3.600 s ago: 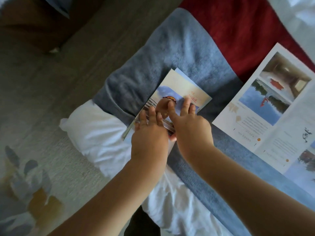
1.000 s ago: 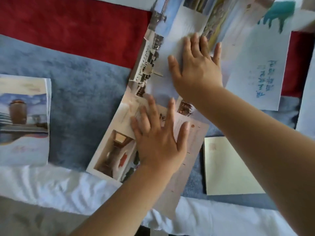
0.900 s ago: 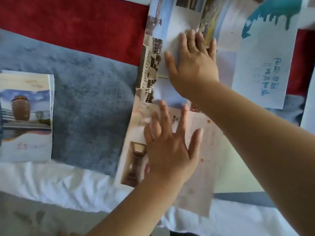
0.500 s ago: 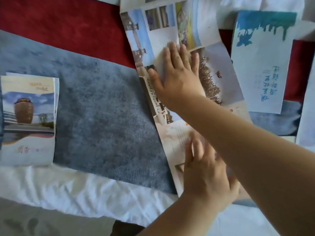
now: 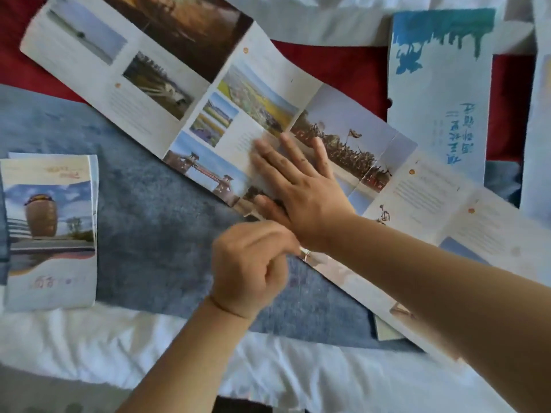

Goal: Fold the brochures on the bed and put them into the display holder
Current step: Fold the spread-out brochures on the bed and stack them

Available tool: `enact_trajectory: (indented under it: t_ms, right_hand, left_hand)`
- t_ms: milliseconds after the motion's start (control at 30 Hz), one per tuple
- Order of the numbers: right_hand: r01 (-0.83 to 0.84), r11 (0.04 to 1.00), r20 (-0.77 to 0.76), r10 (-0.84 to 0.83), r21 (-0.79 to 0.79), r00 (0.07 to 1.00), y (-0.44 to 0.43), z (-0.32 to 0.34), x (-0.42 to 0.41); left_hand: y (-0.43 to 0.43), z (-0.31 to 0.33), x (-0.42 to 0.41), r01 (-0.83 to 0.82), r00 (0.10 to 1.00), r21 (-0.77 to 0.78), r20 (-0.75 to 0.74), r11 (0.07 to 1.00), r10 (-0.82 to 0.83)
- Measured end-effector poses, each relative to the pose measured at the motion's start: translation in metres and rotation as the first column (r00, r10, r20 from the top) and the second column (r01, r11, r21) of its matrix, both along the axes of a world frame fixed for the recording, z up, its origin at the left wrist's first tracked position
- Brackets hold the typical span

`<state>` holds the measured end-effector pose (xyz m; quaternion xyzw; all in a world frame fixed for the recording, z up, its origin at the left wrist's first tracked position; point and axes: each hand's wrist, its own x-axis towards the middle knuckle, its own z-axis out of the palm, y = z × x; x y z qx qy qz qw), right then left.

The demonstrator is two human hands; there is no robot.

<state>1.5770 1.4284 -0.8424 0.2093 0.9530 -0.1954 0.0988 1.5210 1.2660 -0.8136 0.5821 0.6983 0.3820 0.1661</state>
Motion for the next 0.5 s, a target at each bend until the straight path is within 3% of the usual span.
enact_trajectory:
  t_ms: [33, 100, 300, 500]
  right_hand:
    - [-0.013, 1.0, -0.015, 0.013, 0.004, 1.0, 0.002, 0.0, 0.003]
    - [-0.03, 1.0, -0.035, 0.03, 0.009, 0.999, 0.003, 0.0, 0.011]
    - [-0.094, 0.994, 0.0, 0.094, 0.06, 0.996, 0.005, -0.004, 0.035]
    - [-0.213, 0.969, -0.002, 0.215, 0.128, 0.977, 0.01, -0.008, 0.061]
  left_hand:
    - [0.022, 0.0, -0.037, -0.1, 0.992, 0.049, -0.071, 0.994, 0.103]
    - [0.043, -0.009, -0.079, -0.219, 0.951, -0.036, -0.229, 0.975, 0.206]
    - [0.071, -0.029, -0.119, -0.259, 0.863, -0.44, -0.506, 0.86, 0.001]
    - [0.077, -0.039, -0.125, -0.284, 0.82, -0.481, -0.571, 0.83, -0.05]
